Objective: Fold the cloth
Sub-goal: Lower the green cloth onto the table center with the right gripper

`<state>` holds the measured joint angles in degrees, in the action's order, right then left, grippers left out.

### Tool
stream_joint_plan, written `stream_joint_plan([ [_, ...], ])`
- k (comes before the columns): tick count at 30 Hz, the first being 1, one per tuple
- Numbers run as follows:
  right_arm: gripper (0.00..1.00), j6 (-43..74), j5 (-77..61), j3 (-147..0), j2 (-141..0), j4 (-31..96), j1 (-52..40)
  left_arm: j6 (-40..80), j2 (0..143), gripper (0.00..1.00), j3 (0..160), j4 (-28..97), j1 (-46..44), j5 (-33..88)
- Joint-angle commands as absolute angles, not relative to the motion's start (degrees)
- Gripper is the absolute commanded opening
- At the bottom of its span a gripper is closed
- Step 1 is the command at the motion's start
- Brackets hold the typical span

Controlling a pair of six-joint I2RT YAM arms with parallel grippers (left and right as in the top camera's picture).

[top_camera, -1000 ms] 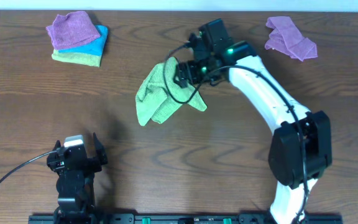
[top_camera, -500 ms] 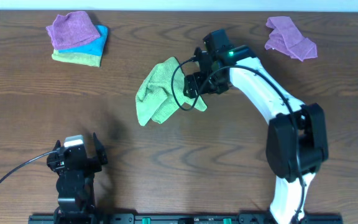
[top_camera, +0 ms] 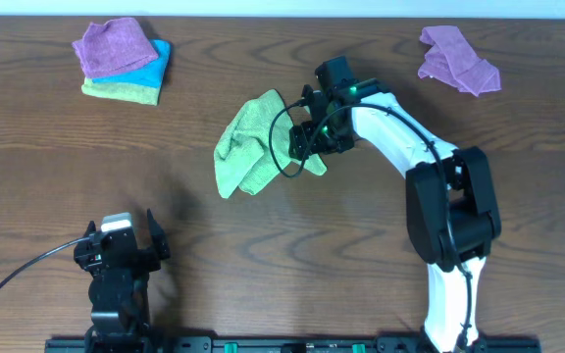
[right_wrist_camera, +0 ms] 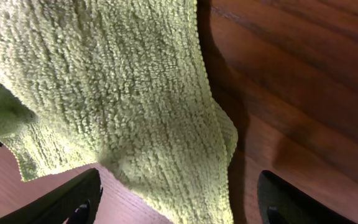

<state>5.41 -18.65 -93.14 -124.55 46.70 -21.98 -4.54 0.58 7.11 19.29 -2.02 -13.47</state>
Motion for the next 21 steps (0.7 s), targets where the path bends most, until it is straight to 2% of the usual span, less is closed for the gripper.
stream_joint_plan([
  [1,0.79,4.6,-20.4,-92.7,-126.2,46.0,-22.0,-4.7,0.3,0.95,6.2,20.5,-1.8,-13.5],
  [6,0.78,4.6,-20.5,-92.7,-126.7,44.8,-22.0,-4.7,0.3,0.95,6.2,20.5,-1.8,-13.5],
  [10,0.73,4.6,-21.5,-92.7,-126.7,43.2,-22.0,-4.7,0.3,0.95,6.2,20.5,-1.8,-13.5],
  [15,0.63,4.6,-22.6,-92.7,-126.7,42.4,-22.0,-4.7,0.3,0.95,6.2,20.5,-1.8,-13.5],
  [21,0.58,4.6,-22.5,-92.7,-126.7,42.4,-22.0,-4.7,0.3,0.95,6.2,20.5,-1.8,-13.5],
])
